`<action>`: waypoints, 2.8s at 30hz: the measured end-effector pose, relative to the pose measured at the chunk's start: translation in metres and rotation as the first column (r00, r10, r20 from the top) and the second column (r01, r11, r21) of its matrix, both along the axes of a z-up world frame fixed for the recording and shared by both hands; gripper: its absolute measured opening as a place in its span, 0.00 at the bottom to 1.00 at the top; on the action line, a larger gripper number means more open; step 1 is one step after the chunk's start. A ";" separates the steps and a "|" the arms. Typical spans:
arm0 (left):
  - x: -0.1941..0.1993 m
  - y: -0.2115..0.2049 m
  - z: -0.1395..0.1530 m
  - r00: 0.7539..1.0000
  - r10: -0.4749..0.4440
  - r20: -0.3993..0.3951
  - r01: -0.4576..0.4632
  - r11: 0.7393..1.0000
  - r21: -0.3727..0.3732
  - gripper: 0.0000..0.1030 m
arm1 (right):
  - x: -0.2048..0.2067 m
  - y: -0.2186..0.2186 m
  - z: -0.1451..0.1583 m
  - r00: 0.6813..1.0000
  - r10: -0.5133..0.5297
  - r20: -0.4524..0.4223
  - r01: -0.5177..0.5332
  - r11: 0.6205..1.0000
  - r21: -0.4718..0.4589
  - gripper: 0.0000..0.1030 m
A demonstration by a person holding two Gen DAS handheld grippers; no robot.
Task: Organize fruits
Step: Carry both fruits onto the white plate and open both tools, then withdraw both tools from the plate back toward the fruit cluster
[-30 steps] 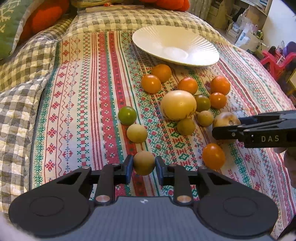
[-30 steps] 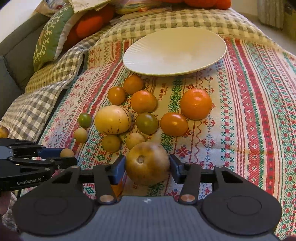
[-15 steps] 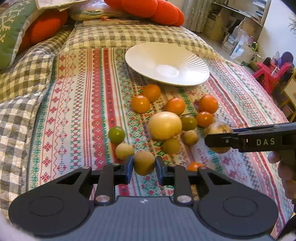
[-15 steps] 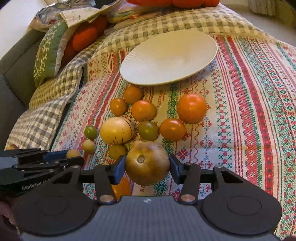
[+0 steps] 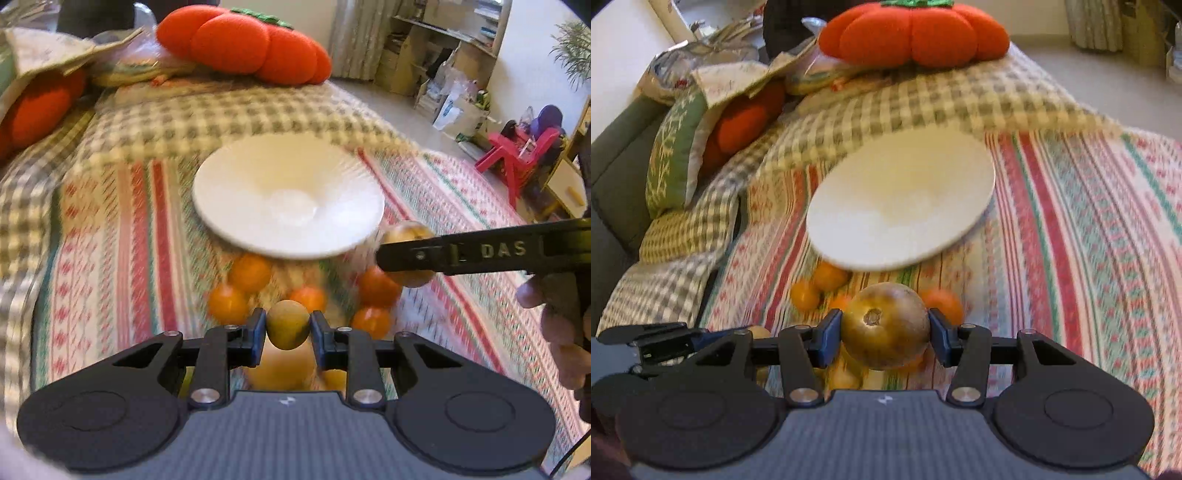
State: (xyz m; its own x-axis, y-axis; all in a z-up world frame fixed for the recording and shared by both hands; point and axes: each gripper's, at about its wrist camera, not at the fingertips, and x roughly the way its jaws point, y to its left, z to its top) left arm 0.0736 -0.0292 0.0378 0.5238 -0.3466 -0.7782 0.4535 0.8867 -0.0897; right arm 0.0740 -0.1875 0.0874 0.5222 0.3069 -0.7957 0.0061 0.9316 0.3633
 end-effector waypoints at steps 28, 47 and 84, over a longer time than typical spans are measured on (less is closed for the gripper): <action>0.092 -0.081 -0.035 0.984 -0.168 0.060 0.166 0.985 0.039 0.15 | 0.099 -0.016 -0.027 1.000 -0.018 -0.009 0.017 0.997 -0.082 0.45; 0.100 -0.076 -0.046 0.990 -0.128 0.051 0.125 0.991 0.050 0.19 | 0.102 -0.012 -0.038 1.000 0.006 -0.011 -0.007 0.993 -0.118 0.46; -0.038 0.020 0.033 0.995 0.025 0.100 -0.034 0.995 0.092 0.89 | 0.011 -0.007 0.011 0.998 0.013 0.063 -0.008 0.997 -0.081 0.94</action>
